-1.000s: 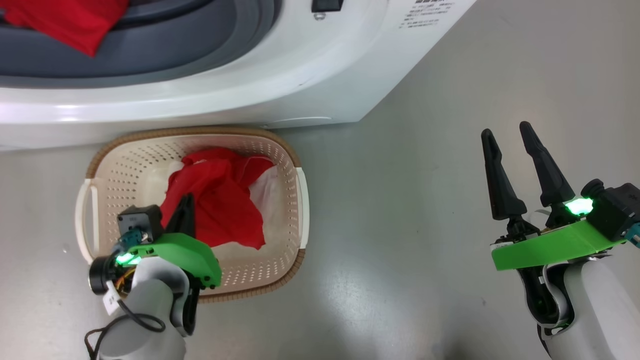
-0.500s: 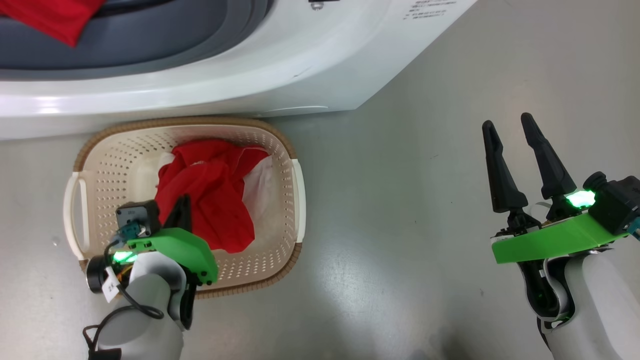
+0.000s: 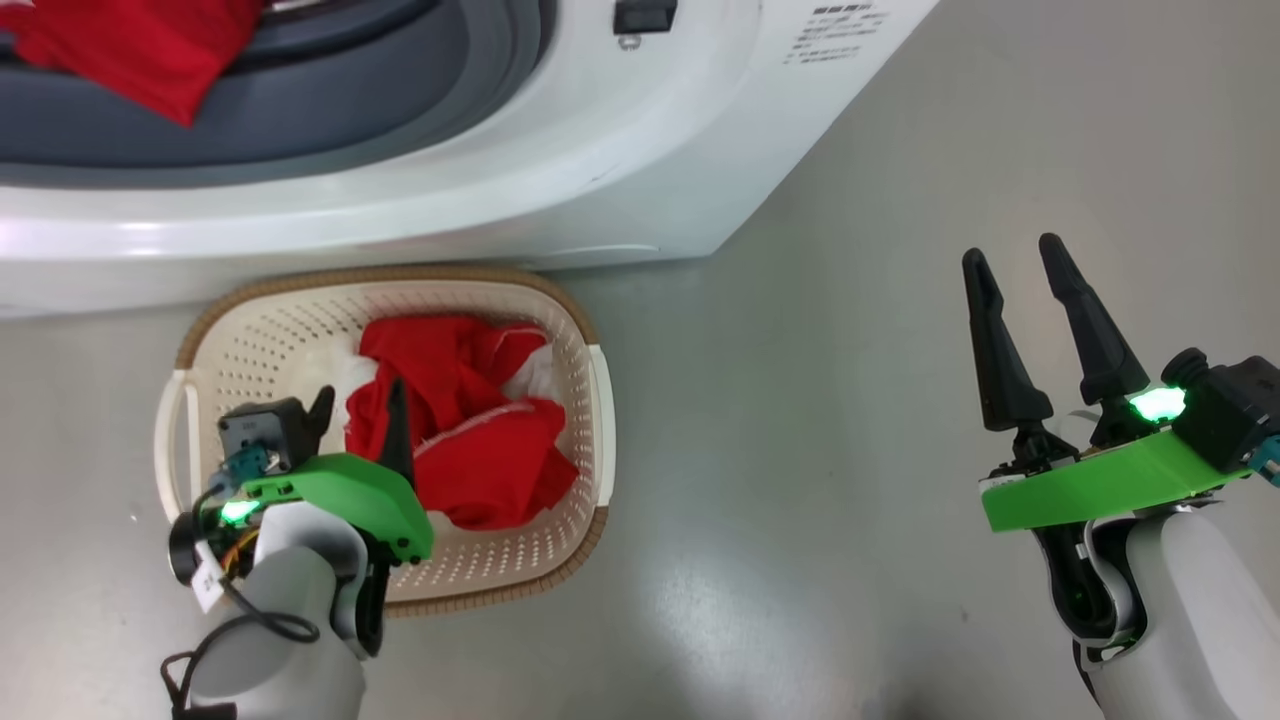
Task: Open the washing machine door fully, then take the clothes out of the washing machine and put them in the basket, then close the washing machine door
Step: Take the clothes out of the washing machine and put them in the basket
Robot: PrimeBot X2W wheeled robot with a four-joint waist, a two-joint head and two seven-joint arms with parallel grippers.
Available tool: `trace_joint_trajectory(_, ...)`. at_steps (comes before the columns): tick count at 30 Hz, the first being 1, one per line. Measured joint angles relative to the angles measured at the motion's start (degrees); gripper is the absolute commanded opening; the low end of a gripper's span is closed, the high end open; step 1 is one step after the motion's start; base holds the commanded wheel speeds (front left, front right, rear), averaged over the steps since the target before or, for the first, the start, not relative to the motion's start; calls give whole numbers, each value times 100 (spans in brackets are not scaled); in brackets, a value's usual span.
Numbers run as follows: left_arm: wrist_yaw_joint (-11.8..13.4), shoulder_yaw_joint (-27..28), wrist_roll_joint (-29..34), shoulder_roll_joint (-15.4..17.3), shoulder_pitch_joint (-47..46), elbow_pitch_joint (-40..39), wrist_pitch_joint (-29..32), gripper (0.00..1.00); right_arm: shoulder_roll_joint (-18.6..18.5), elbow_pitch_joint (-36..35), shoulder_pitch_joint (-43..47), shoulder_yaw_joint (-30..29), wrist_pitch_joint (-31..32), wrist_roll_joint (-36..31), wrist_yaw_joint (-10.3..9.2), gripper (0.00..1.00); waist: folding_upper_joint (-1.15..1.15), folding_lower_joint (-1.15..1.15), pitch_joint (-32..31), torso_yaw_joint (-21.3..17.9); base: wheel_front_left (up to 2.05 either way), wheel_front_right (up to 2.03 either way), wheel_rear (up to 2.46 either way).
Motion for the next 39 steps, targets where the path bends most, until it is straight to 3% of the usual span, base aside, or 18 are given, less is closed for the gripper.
trace_joint_trajectory(18, -191, 603, 539, 0, 1183, -1538, 0, 100, 45, 189, 561, 69, 1, -9, 0, 100, 0, 0, -1064, -11, 0, 0, 0)
trace_joint_trajectory(39, -353, 771, 703, 10, 2507, -3349, 0, 100, 73, 301, 1382, -7, 1, -68, -1, 100, 0, 0, -2278, 183, 0, 0, 0)
